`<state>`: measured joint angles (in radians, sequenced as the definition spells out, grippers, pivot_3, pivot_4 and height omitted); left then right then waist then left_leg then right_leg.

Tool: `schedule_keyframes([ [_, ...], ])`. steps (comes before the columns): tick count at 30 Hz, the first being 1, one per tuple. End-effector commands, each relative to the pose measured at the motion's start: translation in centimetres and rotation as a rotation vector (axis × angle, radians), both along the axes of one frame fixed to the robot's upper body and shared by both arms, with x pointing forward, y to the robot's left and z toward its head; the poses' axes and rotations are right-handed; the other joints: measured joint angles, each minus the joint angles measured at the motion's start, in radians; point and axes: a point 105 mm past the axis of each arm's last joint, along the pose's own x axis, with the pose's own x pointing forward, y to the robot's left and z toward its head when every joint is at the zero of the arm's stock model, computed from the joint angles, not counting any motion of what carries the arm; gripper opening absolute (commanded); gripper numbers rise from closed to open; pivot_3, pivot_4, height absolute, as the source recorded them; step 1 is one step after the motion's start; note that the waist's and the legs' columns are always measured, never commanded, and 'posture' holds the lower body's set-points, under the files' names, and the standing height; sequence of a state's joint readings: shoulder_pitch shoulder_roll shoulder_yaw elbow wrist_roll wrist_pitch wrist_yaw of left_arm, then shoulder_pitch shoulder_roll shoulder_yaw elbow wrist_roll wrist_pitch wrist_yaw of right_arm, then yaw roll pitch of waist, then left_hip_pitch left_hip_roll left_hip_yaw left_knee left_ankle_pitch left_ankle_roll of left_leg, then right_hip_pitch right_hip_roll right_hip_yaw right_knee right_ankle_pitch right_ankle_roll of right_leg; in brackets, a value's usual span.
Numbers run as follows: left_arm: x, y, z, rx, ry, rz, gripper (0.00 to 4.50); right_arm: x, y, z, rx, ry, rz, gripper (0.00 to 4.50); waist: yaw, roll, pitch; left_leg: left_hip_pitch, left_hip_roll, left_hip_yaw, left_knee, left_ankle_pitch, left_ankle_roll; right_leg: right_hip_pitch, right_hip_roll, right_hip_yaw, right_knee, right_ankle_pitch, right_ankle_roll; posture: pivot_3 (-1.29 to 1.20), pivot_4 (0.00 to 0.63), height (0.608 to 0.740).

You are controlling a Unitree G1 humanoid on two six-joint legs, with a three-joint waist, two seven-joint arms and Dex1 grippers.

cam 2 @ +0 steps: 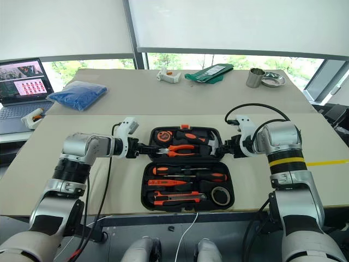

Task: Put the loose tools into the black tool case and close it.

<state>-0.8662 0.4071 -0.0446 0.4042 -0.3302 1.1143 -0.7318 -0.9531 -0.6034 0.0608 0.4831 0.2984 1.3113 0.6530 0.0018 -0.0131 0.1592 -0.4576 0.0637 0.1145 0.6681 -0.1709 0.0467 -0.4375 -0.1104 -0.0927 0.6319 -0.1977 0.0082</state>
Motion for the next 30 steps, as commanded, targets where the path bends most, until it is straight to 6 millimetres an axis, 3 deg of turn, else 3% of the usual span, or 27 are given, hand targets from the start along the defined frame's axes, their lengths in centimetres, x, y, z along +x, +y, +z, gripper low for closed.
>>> schedule_keyframes([
  [1, 1.2, 0.7, 2.0, -0.034, -0.077, 0.064, 1.66, 0.4, -1.5, 0.8, -0.01, -0.036, -0.072, 0.04, 0.0, 0.0, 0.0, 0.0, 0.0, 0.0, 0.0, 0.0, 0.001, 0.0, 0.0, 0.0, 0.0, 0.0, 0.001, 0.0, 0.15, 0.74],
  [6, 1.6, 1.0, 2.6, -0.097, -0.123, 0.101, 0.48, 0.8, -1.1, 1.4, 0.054, -0.102, -0.073, 0.0, -0.002, 0.0, 0.0, 0.0, 0.0, 0.0, 0.0, 0.001, 0.0, -0.001, 0.0, 0.0, 0.0, 0.002, 0.001, 0.0, 0.15, 0.74],
  [7, 1.6, 1.0, 2.8, -0.122, -0.151, 0.096, 0.42, 1.1, -0.6, 2.1, 0.083, -0.169, -0.049, 0.0, -0.003, 0.0, 0.0, 0.0, 0.0, 0.0, 0.0, 0.001, 0.0, -0.001, 0.0, 0.0, 0.0, 0.002, 0.0, 0.0, 0.15, 0.74],
  [12, 1.6, 1.5, 2.9, -0.165, -0.227, 0.107, 0.42, 1.0, 0.1, 3.1, 0.102, -0.302, 0.006, 0.0, -0.012, 0.0, 0.0, -0.001, 0.0, 0.001, -0.001, 0.002, 0.001, -0.002, 0.0, 0.002, 0.0, 0.003, -0.001, 0.0, 0.15, 0.74],
  [17, 1.0, 1.6, 2.0, -0.128, -0.212, 0.083, 0.42, 0.1, 0.5, 2.3, 0.091, -0.29, 0.035, 0.0, -0.013, 0.0, 0.0, -0.001, 0.0, 0.001, -0.001, 0.002, 0.001, -0.002, 0.0, 0.001, 0.0, 0.003, -0.001, 0.0, 0.15, 0.74],
  [30, 1.2, 1.4, 1.9, -0.123, -0.184, 0.068, 0.42, 0.3, 1.0, 2.1, 0.087, -0.297, 0.044, 0.0, -0.014, 0.0, 0.0, -0.001, 0.0, 0.001, -0.001, 0.002, 0.001, -0.002, 0.0, 0.001, -0.001, 0.003, -0.001, 0.0, 0.15, 0.74],
])
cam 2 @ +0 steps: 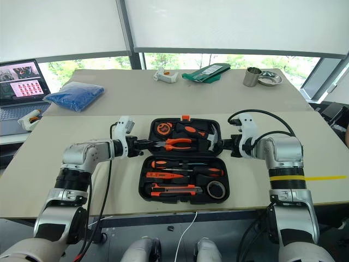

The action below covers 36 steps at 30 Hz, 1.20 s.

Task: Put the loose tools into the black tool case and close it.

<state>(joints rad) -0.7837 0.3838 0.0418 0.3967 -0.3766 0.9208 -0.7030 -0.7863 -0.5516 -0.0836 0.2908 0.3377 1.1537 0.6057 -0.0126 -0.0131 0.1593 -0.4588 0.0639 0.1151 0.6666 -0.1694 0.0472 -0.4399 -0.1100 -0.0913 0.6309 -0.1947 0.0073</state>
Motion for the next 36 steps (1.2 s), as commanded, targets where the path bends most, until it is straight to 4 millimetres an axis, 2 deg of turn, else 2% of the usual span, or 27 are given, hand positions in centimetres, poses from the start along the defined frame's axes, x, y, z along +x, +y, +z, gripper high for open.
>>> schedule_keyframes([
  [1, 0.4, 0.6, 1.5, -0.017, -0.028, 0.015, 0.42, 0.3, 0.5, 1.6, 0.002, -0.077, 0.027, 0.0, 0.0, 0.0, 0.0, 0.0, 0.0, 0.0, 0.0, 0.0, 0.0, 0.0, 0.0, 0.0, 0.0, 0.0, 0.0, 0.0, 0.15, 0.74],
  [3, -0.1, 0.2, 1.3, -0.026, 0.008, -0.019, 1.41, 0.2, 0.6, 1.3, -0.001, -0.068, 0.029, 0.0, 0.0, 0.0, 0.0, 0.0, 0.0, 0.0, 0.0, 0.0, 0.0, 0.0, 0.0, 0.0, 0.0, 0.0, 0.0, 0.0, 0.15, 0.74],
  [5, -0.2, 0.0, 1.6, -0.025, 0.011, -0.024, 1.92, 0.2, 0.7, 1.1, -0.004, -0.061, 0.034, 0.0, 0.0, 0.0, 0.0, 0.0, 0.0, 0.0, 0.0, 0.0, 0.0, 0.0, 0.0, 0.0, 0.0, 0.0, 0.0, 0.0, 0.15, 0.74],
  [9, 0.8, 1.1, 3.2, -0.048, 0.028, 0.04, 3.5, 0.2, 0.8, 1.1, -0.006, -0.059, 0.038, 0.0, 0.0, 0.0, 0.0, 0.0, 0.0, 0.0, 0.0, 0.0, 0.0, 0.0, 0.0, 0.0, 0.0, 0.0, 0.001, 0.0, 0.15, 0.74],
  [16, 1.6, 2.2, 4.8, -0.012, 0.098, 0.069, 3.5, 0.4, 1.0, 1.0, -0.009, -0.06, 0.044, 0.0, -0.001, 0.0, 0.0, 0.0, 0.0, 0.0, -0.001, 0.0, 0.0, 0.0, 0.0, 0.0, 0.0, -0.001, 0.002, 0.0, 0.15, 0.74],
  [24, 0.8, 1.0, 3.4, 0.057, 0.184, 0.005, 3.5, 0.3, 1.0, 0.6, -0.014, -0.053, 0.044, 0.0, -0.002, 0.0, 0.0, 0.0, 0.0, 0.0, -0.001, 0.0, 0.0, 0.0, 0.0, 0.0, 0.0, -0.001, 0.002, 0.0, 0.15, 0.74],
  [28, 1.0, 1.2, 2.4, 0.1, 0.188, 0.025, 3.5, 0.2, 1.1, 0.6, -0.015, -0.053, 0.044, 0.0, -0.002, 0.0, 0.0, 0.0, 0.0, 0.0, -0.001, 0.0, 0.0, 0.0, 0.0, 0.0, 0.0, -0.001, 0.002, 0.0, 0.15, 0.74],
  [31, 1.2, 1.4, 2.2, 0.113, 0.182, 0.033, 2.85, 0.2, 1.1, 0.5, -0.015, -0.052, 0.044, 0.0, -0.002, 0.0, 0.0, 0.0, 0.0, 0.0, -0.001, 0.0, 0.0, 0.0, 0.0, 0.0, 0.0, -0.001, 0.001, 0.0, 0.15, 0.74],
  [36, 1.3, 1.4, 2.3, 0.111, 0.174, 0.04, 1.07, 0.1, 1.0, 0.4, -0.016, -0.05, 0.044, 0.0, -0.002, 0.0, 0.0, 0.0, 0.0, 0.0, -0.001, 0.0, 0.0, 0.0, 0.0, 0.0, 0.0, -0.001, 0.001, 0.0, 0.15, 0.74],
])
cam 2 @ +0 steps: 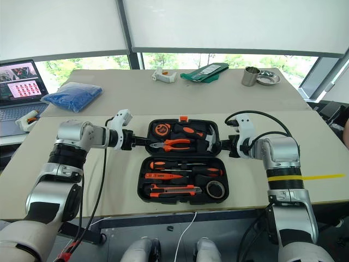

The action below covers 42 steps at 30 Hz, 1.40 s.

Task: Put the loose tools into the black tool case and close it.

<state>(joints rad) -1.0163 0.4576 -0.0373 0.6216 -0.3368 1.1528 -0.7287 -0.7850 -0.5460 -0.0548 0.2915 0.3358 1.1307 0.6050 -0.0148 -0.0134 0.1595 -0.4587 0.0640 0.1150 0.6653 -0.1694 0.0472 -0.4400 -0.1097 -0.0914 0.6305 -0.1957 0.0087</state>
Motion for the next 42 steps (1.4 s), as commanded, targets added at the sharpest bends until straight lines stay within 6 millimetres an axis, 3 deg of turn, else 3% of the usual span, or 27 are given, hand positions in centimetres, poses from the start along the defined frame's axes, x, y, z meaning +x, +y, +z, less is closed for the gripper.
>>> schedule_keyframes([
  [1, 0.5, 0.1, 1.1, 0.002, -0.052, 0.007, 0.62, 0.0, 0.5, 0.6, 0.003, -0.043, 0.023, 0.0, 0.0, 0.0, 0.0, 0.0, 0.0, 0.0, 0.0, 0.0, 0.0, 0.0, 0.0, 0.0, 0.0, 0.0, 0.0, 0.0, 0.15, 0.74],
  [3, 0.4, -0.2, 1.2, -0.011, -0.05, -0.003, 0.05, 0.0, 0.5, 0.6, 0.003, -0.043, 0.024, 0.0, 0.0, 0.0, 0.0, 0.0, 0.0, 0.0, 0.0, 0.0, 0.0, 0.0, 0.0, 0.0, 0.0, 0.0, 0.0, 0.0, 0.15, 0.74],
  [9, 0.6, -1.0, 2.2, -0.124, -0.119, -0.02, 0.05, 0.2, 0.8, 1.4, 0.016, -0.122, 0.048, 0.0, 0.0, 0.0, 0.0, 0.0, 0.0, 0.0, 0.0, 0.0, 0.0, 0.0, 0.0, 0.0, 0.0, 0.0, 0.0, 0.0, 0.15, 0.74],
  [12, 0.8, -0.9, 4.5, -0.243, -0.318, -0.041, 0.05, 0.3, 1.2, 3.8, 0.04, -0.312, 0.102, 0.0, 0.0, 0.0, 0.0, 0.0, 0.0, 0.0, 0.0, 0.0, 0.0, 0.0, 0.0, 0.0, 0.0, 0.0, 0.0, 0.0, 0.15, 0.74],
  [15, 0.5, 0.1, 5.7, -0.249, -0.547, -0.074, 0.05, -0.3, 1.0, 5.2, -0.114, -0.529, 0.196, 0.0, 0.001, 0.0, 0.001, 0.0, 0.0, 0.001, 0.0, 0.0, 0.0, -0.001, 0.0, 0.001, 0.0, 0.001, -0.001, 0.0, 0.15, 0.74],
  [19, 0.4, 1.8, 5.7, -0.181, -0.744, -0.041, 0.05, -1.6, 0.4, 5.9, -0.286, -0.794, 0.259, 0.0, 0.002, -0.001, 0.001, -0.001, 0.0, 0.003, -0.001, 0.0, 0.0, -0.002, 0.0, 0.001, -0.001, 0.001, -0.001, 0.0, 0.15, 0.74],
  [23, -1.4, 2.4, 5.1, -0.058, -1.005, -0.13, 0.05, -3.1, -0.4, 4.5, -0.51, -0.979, 0.346, 0.0, 0.004, -0.001, 0.002, -0.001, -0.001, 0.006, -0.001, 0.0, 0.0, -0.001, 0.0, 0.001, -0.002, 0.0, 0.0, 0.0, 0.15, 0.74],
  [29, -5.6, 2.4, 0.2, 0.189, -1.173, -0.426, 0.05, -5.4, -1.2, 0.2, -0.881, -1.172, 0.58, 0.0, 0.003, -0.001, 0.001, 0.0, 0.0, 0.009, -0.001, 0.0, 0.0, -0.001, -0.001, 0.001, -0.002, 0.0, 0.0, 0.0, 0.15, 0.74],
  [34, -8.1, 4.1, -2.7, 0.316, -1.215, -0.558, 1.61, -7.3, -2.7, -3.1, -0.912, -1.166, 0.64, 0.0, 0.006, 0.0, 0.001, 0.004, 0.0, 0.01, -0.001, 0.0, -0.001, 0.003, -0.002, 0.001, -0.003, -0.004, 0.005, 0.0, 0.15, 0.74],
  [35, -8.2, 5.0, -2.8, 0.331, -1.201, -0.538, 2.01, -7.6, -3.2, -3.4, -0.915, -1.152, 0.632, 0.79, 0.009, 0.0, 0.001, 0.005, 0.001, 0.01, -0.002, 0.0, -0.001, 0.003, -0.002, 0.001, -0.002, -0.004, 0.005, 0.0, 0.15, 0.74],
  [36, -8.2, 6.4, -2.9, 0.34, -1.164, -0.488, 2.25, -7.8, -4.1, -3.3, -0.926, -1.142, 0.597, 0.97, 0.013, 0.0, 0.001, 0.005, 0.001, 0.009, -0.001, 0.0, -0.001, 0.003, -0.003, 0.001, -0.002, -0.005, 0.005, 0.0, 0.15, 0.74],
  [38, -8.2, 8.6, -3.2, 0.339, -1.08, -0.411, 3.09, -8.1, -5.8, -3.2, -0.946, -1.112, 0.537, 1.77, 0.018, 0.0, 0.001, 0.005, 0.001, 0.007, -0.001, 0.0, 0.0, 0.003, -0.004, 0.001, -0.002, -0.005, 0.004, 0.0, 0.15, 0.74],
  [40, -8.0, 10.3, -3.4, 0.33, -0.997, -0.344, 3.12, -8.9, -7.0, -3.0, -0.922, -1.087, 0.49, 2.42, 0.018, 0.0, 0.001, 0.005, 0.001, 0.005, -0.001, 0.0, 0.0, 0.003, -0.004, 0.002, -0.002, -0.005, 0.004, 0.0, 0.15, 0.74],
  [42, -7.8, 10.9, -3.4, 0.328, -0.948, -0.325, 3.12, -10.2, -7.8, -3.6, -0.874, -1.023, 0.502, 2.42, 0.019, 0.0, 0.001, 0.006, 0.002, 0.005, -0.001, 0.0, 0.0, 0.003, -0.004, 0.002, -0.001, -0.005, 0.004, 0.0, 0.15, 0.74],
])
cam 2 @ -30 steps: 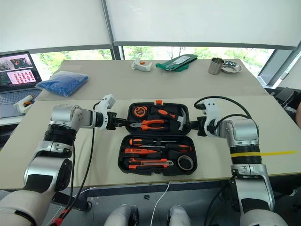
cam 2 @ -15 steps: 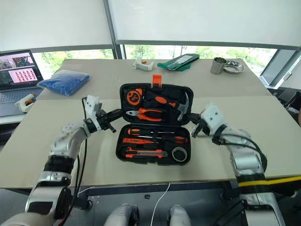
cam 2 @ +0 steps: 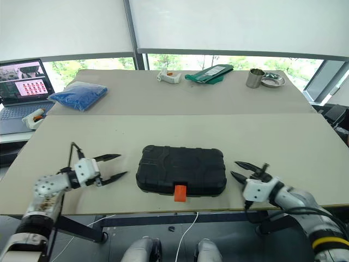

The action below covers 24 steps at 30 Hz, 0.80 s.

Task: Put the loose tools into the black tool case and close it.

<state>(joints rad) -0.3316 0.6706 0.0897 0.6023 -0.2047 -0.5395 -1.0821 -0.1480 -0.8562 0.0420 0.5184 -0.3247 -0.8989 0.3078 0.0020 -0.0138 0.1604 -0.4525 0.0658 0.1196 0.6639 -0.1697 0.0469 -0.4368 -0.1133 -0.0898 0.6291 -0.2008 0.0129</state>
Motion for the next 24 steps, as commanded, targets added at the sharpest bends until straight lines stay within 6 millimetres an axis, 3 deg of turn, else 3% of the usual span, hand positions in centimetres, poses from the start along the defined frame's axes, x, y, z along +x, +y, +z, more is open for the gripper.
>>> schedule_keyframes([
  [1, 0.6, 0.8, 0.9, -0.042, 0.038, 0.046, 3.12, -1.3, -1.6, 1.4, 0.09, 0.033, -0.033, 2.42, 0.003, 0.0, 0.0, 0.001, 0.0, 0.0, 0.0, 0.0, 0.0, 0.001, 0.0, 0.0, 0.0, 0.0, 0.0, 0.0, 0.15, 0.74],
  [2, 1.0, 0.6, 1.1, -0.047, 0.043, 0.046, 3.12, -1.7, -1.7, 1.5, 0.148, 0.082, -0.048, 2.2, 0.004, 0.0, 0.0, 0.003, 0.0, -0.001, 0.0, 0.0, 0.0, 0.003, 0.0, 0.0, -0.001, -0.001, 0.0, 0.0, 0.15, 0.74],
  [5, 2.7, -0.7, 2.0, -0.091, 0.058, 0.062, 2.41, -3.2, -0.8, 2.1, 0.354, 0.238, -0.048, 1.31, 0.01, 0.0, 0.0, 0.009, 0.001, -0.002, 0.0, -0.002, -0.001, 0.011, 0.0, -0.001, -0.002, -0.002, -0.002, 0.0, 0.15, 0.74],
  [9, 4.4, -3.2, 2.9, -0.122, 0.084, 0.026, 0.88, -6.3, 2.0, 1.2, 0.412, 0.487, 0.048, 0.01, 0.015, -0.002, 0.0, 0.01, 0.0, -0.004, 0.0, -0.005, -0.006, 0.014, 0.0, -0.001, -0.002, -0.002, -0.002, 0.0, 0.15, 0.74],
  [11, 5.2, -4.4, 3.4, -0.116, 0.091, 0.001, 0.14, -7.5, 3.5, 0.7, 0.408, 0.567, 0.09, 0.0, 0.012, -0.003, -0.001, 0.011, 0.0, -0.004, 0.0, -0.005, -0.006, 0.014, 0.0, -0.001, -0.002, -0.002, -0.003, 0.0, 0.15, 0.74],
  [16, 7.1, -7.3, 3.6, -0.015, 0.107, -0.081, 0.05, -7.8, 5.9, -0.6, 0.414, 0.666, 0.104, 0.0, 0.012, -0.005, 0.0, 0.011, 0.0, -0.004, 0.0, -0.005, -0.006, 0.013, 0.001, -0.002, -0.002, -0.003, -0.003, 0.0, 0.15, 0.74],
  [21, 8.5, -10.0, 2.7, 0.06, 0.137, -0.126, 0.05, -5.3, 6.7, -1.3, 0.373, 0.648, 0.049, 0.0, 0.012, -0.006, 0.0, 0.01, -0.001, -0.004, 0.0, -0.005, -0.006, 0.013, 0.001, -0.001, -0.003, -0.003, -0.004, 0.0, 0.15, 0.74],
  [24, 8.1, -10.8, 1.4, 0.106, 0.196, -0.179, 0.05, -3.9, 6.4, -1.7, 0.329, 0.662, 0.012, 0.0, 0.005, -0.008, 0.001, 0.009, -0.002, -0.004, 0.0, -0.004, -0.004, 0.011, 0.002, -0.001, -0.003, -0.002, -0.002, 0.0, 0.15, 0.74],
])
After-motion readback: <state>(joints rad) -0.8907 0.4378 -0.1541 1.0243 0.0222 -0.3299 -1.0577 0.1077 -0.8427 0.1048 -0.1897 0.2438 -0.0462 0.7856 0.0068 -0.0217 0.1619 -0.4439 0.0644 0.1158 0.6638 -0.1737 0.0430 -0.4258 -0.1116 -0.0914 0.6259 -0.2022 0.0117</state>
